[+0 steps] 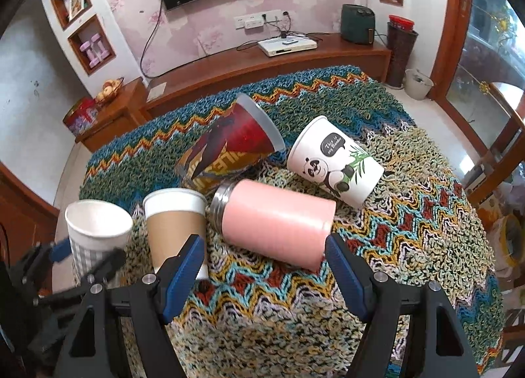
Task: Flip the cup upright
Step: 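Carry the checkered cup with the left gripper toward the right gripper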
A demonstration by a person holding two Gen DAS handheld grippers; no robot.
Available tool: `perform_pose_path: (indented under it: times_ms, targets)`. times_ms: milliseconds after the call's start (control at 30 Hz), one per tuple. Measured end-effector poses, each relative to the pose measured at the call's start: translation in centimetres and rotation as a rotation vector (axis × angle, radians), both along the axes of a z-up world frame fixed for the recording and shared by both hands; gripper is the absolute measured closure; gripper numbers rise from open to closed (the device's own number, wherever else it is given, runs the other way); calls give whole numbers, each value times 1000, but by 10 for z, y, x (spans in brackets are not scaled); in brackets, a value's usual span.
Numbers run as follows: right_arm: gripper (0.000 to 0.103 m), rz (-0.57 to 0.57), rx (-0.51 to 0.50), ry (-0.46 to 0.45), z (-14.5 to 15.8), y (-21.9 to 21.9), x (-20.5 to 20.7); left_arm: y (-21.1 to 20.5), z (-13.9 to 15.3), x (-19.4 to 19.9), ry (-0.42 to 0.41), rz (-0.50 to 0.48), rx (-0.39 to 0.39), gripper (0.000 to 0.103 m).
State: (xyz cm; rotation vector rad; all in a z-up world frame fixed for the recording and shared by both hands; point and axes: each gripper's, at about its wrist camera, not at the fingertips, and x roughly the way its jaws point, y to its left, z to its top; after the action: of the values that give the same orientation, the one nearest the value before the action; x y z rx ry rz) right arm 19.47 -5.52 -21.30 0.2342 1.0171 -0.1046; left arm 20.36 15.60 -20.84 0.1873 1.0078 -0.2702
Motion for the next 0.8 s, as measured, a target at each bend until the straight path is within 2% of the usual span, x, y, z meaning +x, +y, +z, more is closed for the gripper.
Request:
perform_pose_path:
  times_ms: [267,533,800]
  targets:
    - [26,88,-8,18,4,-15,-28,-19,-7,-54,100,174,-103,31]
    - [26,158,-30,34,1,-38,-58,-55,-17,-93,50,261,-152,31]
    - [26,187,-35,42,-7,-65,-75,-89,-21,-122,1,289,-192,31]
